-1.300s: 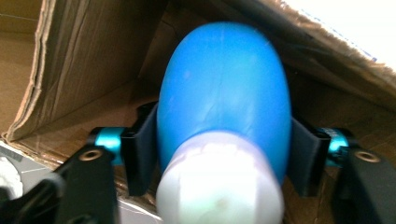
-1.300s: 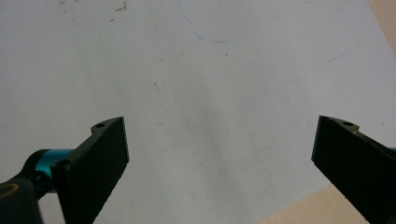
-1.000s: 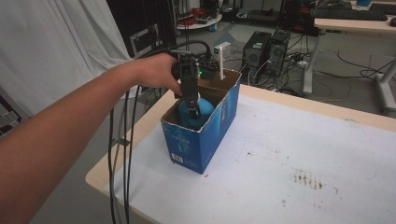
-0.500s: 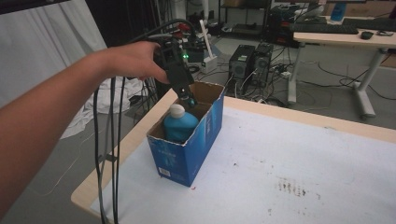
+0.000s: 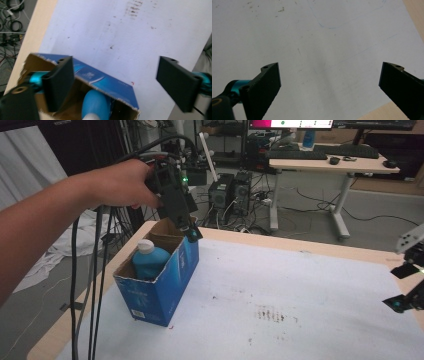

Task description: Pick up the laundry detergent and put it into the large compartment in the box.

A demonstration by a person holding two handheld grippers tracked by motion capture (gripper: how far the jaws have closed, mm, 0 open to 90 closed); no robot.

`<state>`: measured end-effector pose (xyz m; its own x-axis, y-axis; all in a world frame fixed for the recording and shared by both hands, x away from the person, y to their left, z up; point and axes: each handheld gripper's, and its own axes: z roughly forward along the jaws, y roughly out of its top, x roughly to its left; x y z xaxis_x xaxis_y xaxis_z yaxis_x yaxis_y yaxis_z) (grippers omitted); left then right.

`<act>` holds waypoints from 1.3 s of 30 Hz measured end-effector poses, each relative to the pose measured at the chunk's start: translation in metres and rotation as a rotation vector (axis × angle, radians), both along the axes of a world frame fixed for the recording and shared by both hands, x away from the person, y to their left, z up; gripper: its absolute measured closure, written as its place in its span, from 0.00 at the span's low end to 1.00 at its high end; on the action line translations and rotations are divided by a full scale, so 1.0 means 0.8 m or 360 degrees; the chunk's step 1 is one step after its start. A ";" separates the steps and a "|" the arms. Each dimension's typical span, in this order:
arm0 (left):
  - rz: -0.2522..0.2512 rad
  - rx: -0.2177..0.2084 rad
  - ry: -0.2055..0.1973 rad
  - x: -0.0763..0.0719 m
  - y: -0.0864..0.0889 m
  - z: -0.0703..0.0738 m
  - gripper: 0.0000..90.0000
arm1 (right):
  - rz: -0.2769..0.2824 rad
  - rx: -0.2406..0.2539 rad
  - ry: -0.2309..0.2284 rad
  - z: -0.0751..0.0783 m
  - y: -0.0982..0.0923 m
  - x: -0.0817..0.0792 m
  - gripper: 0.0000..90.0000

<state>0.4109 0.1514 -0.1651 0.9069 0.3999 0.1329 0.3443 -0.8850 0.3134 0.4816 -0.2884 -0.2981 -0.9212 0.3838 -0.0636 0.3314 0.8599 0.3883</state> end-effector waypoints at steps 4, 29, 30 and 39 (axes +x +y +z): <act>-0.0026 0.0048 -0.0004 0.003 -0.025 -0.011 0.02 | 0.0005 0.0005 0.0004 -0.003 0.001 -0.001 0.03; -0.0131 0.0176 0.0111 0.029 -0.153 -0.078 0.02 | -0.0001 0.0038 -0.0021 0.005 0.001 -0.014 0.03; -0.0133 0.0171 0.0108 0.029 -0.156 -0.081 0.02 | 0.0004 0.0040 -0.0023 0.005 0.001 -0.014 0.03; -0.0183 0.0125 0.0144 0.031 -0.172 -0.103 0.02 | 0.0032 0.0042 -0.0012 0.001 0.008 -0.011 0.03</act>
<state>0.4356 0.0138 -0.2477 0.9557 0.2845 0.0751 0.2632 -0.9407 0.2139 0.4728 -0.2823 -0.2975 -0.9283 0.3669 -0.0604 0.3113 0.8556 0.4135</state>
